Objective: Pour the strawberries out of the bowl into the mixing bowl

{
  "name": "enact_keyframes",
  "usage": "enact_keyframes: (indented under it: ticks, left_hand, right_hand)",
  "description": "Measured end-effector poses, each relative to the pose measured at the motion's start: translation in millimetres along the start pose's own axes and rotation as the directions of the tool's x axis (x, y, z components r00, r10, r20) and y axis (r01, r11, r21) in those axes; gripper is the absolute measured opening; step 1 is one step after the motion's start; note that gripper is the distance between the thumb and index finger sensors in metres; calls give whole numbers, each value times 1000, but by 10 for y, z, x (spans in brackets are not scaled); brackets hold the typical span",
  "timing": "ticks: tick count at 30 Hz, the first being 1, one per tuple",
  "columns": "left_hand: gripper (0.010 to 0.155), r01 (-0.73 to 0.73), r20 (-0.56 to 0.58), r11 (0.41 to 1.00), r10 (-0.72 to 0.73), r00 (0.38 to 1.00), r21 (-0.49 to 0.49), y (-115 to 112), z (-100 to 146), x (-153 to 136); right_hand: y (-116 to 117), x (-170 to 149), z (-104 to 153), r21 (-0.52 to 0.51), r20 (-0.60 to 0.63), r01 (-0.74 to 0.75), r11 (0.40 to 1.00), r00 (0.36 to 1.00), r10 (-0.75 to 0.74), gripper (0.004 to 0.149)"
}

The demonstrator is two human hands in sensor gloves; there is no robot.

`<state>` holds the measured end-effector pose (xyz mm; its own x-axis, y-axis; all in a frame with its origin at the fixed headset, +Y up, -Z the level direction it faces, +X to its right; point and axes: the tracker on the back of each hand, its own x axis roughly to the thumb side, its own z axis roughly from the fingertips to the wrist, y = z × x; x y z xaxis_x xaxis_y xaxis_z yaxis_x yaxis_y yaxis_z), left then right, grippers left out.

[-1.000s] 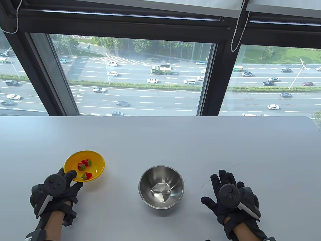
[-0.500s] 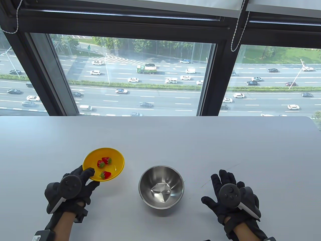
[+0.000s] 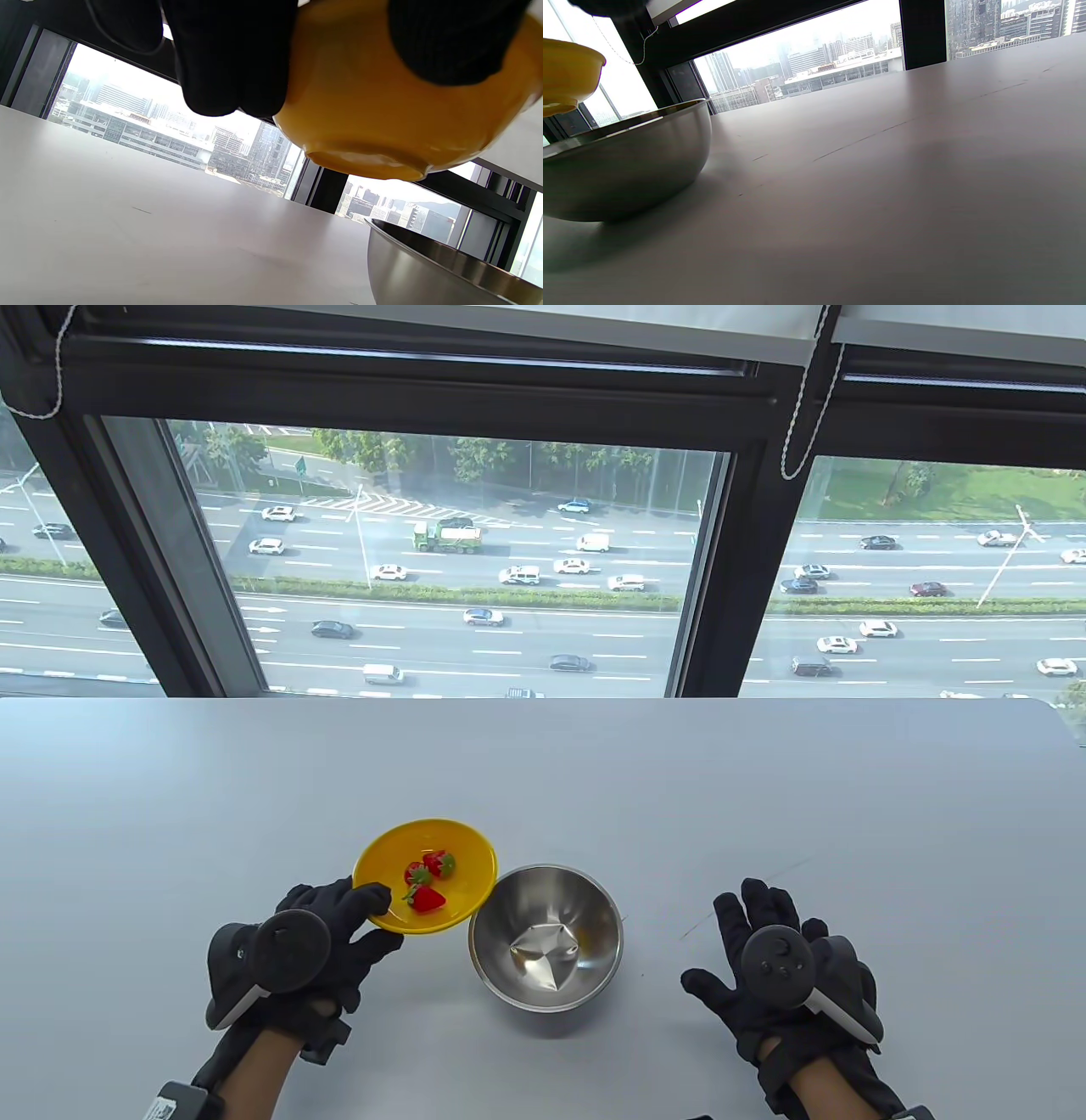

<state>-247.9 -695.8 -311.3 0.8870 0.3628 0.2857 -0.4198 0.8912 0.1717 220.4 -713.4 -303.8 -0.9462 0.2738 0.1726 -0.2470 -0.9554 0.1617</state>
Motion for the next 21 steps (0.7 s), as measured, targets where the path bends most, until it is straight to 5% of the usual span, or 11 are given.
enact_keyframes:
  ticks: [21]
  left_hand:
    - [62, -157, 121, 978, 174, 977, -137, -298, -34, 533]
  right_hand:
    - [0, -1, -5, 3, -3, 1, 1000, 1000, -1, 92]
